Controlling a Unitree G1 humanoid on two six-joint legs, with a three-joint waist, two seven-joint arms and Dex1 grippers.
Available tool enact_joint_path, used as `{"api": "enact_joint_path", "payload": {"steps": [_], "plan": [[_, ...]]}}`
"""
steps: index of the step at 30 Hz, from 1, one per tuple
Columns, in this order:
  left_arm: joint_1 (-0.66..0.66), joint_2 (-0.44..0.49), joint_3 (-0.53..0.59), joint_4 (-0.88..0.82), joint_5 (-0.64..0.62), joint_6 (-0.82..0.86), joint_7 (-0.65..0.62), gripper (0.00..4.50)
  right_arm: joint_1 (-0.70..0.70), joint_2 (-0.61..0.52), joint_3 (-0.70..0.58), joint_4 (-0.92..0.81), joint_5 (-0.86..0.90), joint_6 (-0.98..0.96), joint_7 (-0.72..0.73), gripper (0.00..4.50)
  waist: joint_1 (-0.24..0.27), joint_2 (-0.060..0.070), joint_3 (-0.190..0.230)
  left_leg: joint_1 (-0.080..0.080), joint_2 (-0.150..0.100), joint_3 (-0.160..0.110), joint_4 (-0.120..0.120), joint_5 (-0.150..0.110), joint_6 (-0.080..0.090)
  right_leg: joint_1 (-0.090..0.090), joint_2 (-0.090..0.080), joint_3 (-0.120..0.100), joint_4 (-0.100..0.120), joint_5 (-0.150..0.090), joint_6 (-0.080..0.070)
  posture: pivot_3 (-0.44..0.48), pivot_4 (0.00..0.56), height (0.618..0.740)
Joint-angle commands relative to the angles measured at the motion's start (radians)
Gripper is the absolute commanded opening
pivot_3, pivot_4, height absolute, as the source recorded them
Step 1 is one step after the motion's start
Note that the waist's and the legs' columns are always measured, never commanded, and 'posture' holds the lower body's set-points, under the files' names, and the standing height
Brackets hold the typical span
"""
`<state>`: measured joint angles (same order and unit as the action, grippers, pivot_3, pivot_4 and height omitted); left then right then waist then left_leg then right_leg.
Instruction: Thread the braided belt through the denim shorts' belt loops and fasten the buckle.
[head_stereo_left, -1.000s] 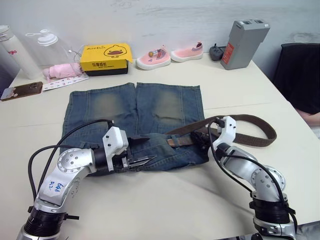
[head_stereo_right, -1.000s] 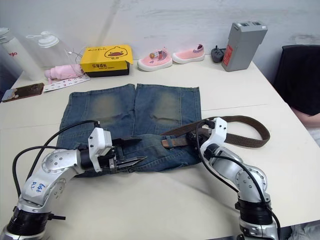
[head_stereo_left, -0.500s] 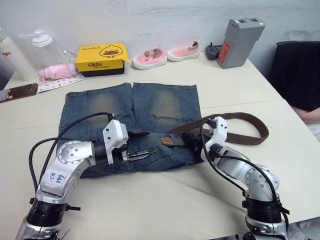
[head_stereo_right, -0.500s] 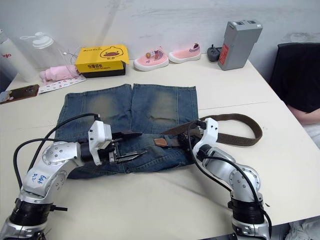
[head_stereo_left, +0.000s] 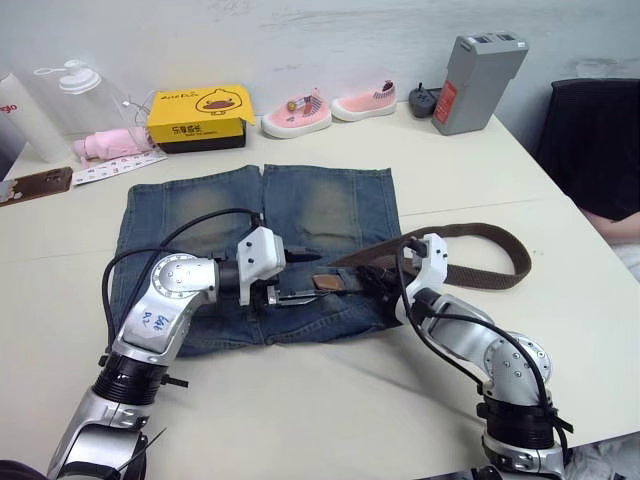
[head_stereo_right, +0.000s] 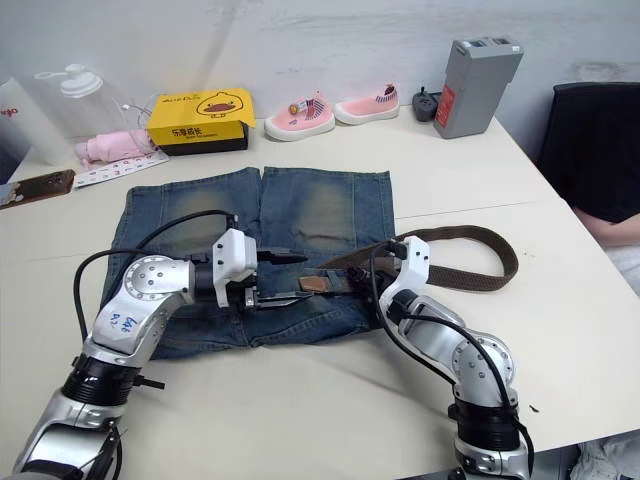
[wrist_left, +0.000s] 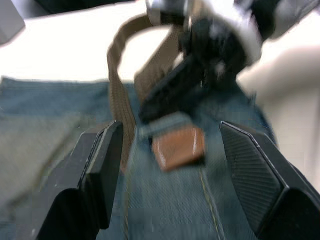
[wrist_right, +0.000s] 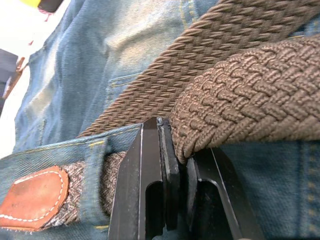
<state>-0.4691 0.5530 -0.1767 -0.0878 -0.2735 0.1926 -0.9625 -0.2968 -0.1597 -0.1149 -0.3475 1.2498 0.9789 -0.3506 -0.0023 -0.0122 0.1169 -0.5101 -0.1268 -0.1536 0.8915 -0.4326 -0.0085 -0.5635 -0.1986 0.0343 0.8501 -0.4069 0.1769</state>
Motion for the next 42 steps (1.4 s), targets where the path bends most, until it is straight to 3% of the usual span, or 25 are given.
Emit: {"api": "enact_joint_path", "payload": {"steps": [1, 5, 14, 23, 26, 32, 37, 42], "plan": [[-0.048, -0.022, -0.014, 0.046, 0.052, -0.056, 0.013, 3.39, -0.008, 0.014, 0.010, -0.060, 0.030, -0.014, 0.027, 0.00, 0.001, 0.000, 0.000, 0.000, 0.000, 0.000, 0.000, 0.000, 0.000, 0.000, 0.000, 0.000, 0.000, 0.000, 0.000, 0.000, 0.150, 0.636], [-0.066, -0.040, -0.027, 0.073, 0.090, -0.085, 0.018, 3.39, -0.003, 0.019, 0.008, -0.078, 0.029, -0.017, 0.032, 0.00, 0.003, 0.000, 0.000, 0.000, -0.002, 0.000, 0.001, 0.000, 0.000, 0.000, -0.001, 0.000, 0.000, 0.000, 0.001, 0.000, 0.150, 0.636], [-0.012, 0.020, -0.005, 0.053, 0.129, -0.171, -0.020, 3.39, 0.006, 0.013, -0.004, -0.087, 0.040, -0.022, 0.015, 0.00, 0.001, 0.000, 0.000, 0.000, -0.001, 0.000, 0.000, 0.000, 0.000, 0.000, -0.001, 0.000, 0.000, 0.000, 0.001, 0.000, 0.150, 0.636], [0.009, 0.050, 0.008, 0.073, 0.196, -0.408, 0.012, 3.39, 0.007, 0.006, -0.002, -0.077, 0.044, -0.020, 0.014, 0.00, 0.002, 0.000, 0.000, 0.000, -0.001, 0.000, 0.000, 0.000, 0.000, 0.000, -0.001, 0.000, 0.000, 0.000, 0.001, 0.000, 0.150, 0.636], [0.020, 0.052, -0.001, 0.086, 0.231, -0.483, 0.022, 2.60, 0.006, 0.004, -0.003, -0.073, 0.046, -0.019, 0.015, 0.00, 0.002, 0.000, 0.000, 0.000, -0.001, 0.000, 0.000, 0.000, 0.000, 0.000, -0.001, 0.000, 0.001, 0.000, 0.001, 0.000, 0.150, 0.636], [0.013, 0.058, -0.014, 0.120, 0.295, -0.573, 0.038, 0.06, 0.003, 0.001, -0.004, -0.068, 0.053, -0.018, 0.012, 0.00, 0.002, 0.000, 0.000, 0.000, -0.002, 0.000, 0.001, 0.000, 0.000, 0.000, -0.002, 0.000, 0.001, 0.000, 0.001, 0.000, 0.150, 0.636], [0.020, 0.064, -0.007, 0.124, 0.320, -0.602, 0.057, 0.02, -0.002, -0.006, -0.014, -0.070, 0.061, -0.020, 0.000, 0.00, 0.001, 0.000, 0.000, 0.000, -0.001, 0.000, 0.001, 0.000, 0.000, 0.000, -0.001, 0.000, 0.002, 0.000, 0.001, 0.000, 0.150, 0.636], [0.024, 0.055, 0.012, 0.110, 0.311, -0.571, 0.088, 0.00, 0.008, -0.077, -0.099, -0.124, 0.196, -0.040, 0.018, 1.97, 0.004, 0.000, 0.000, 0.000, -0.002, 0.000, 0.001, 0.000, 0.000, 0.000, -0.002, 0.000, 0.002, 0.000, 0.001, 0.000, 0.150, 0.636]]}}
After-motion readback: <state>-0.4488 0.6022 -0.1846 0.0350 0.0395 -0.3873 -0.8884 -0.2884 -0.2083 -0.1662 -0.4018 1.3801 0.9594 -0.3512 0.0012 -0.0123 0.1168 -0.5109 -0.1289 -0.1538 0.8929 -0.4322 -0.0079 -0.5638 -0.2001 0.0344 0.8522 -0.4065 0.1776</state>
